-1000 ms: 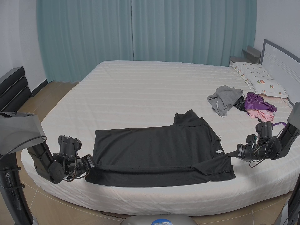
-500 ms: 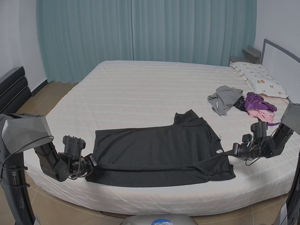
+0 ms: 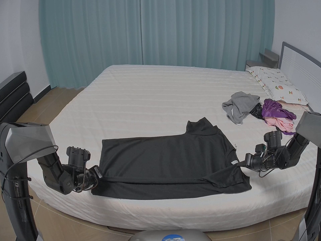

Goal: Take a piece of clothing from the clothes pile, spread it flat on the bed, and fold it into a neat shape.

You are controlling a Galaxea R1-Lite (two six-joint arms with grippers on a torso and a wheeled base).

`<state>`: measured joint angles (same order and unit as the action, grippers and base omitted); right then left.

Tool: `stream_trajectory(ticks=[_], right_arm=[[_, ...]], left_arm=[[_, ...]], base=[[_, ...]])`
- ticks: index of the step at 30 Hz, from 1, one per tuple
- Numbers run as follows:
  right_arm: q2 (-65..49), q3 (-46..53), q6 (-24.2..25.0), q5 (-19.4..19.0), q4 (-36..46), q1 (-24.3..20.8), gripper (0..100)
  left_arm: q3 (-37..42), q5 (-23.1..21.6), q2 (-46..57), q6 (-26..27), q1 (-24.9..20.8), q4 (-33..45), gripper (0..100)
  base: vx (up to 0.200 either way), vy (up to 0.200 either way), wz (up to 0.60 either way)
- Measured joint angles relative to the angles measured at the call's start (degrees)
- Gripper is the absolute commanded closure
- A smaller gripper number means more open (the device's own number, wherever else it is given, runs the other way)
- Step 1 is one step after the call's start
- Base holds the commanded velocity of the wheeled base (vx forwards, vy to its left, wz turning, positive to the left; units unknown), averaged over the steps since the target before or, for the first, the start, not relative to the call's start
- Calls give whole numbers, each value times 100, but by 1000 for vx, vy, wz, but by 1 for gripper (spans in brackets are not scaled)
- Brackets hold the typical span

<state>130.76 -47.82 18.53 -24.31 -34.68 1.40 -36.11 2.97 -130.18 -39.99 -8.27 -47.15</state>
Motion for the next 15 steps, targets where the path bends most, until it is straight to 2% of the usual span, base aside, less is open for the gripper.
stream_trajectory(ticks=[6, 15], right_arm=[[20, -13, 93, -24, -18, -6, 0], [-250, 340, 823, -65, -87, -15, 0]], left_arm=[[-55, -38, -38, -183, 11, -15, 0], [-51, -137, 149, -709, 78, -182, 0]], base=[[0, 0, 0], [0, 0, 0]])
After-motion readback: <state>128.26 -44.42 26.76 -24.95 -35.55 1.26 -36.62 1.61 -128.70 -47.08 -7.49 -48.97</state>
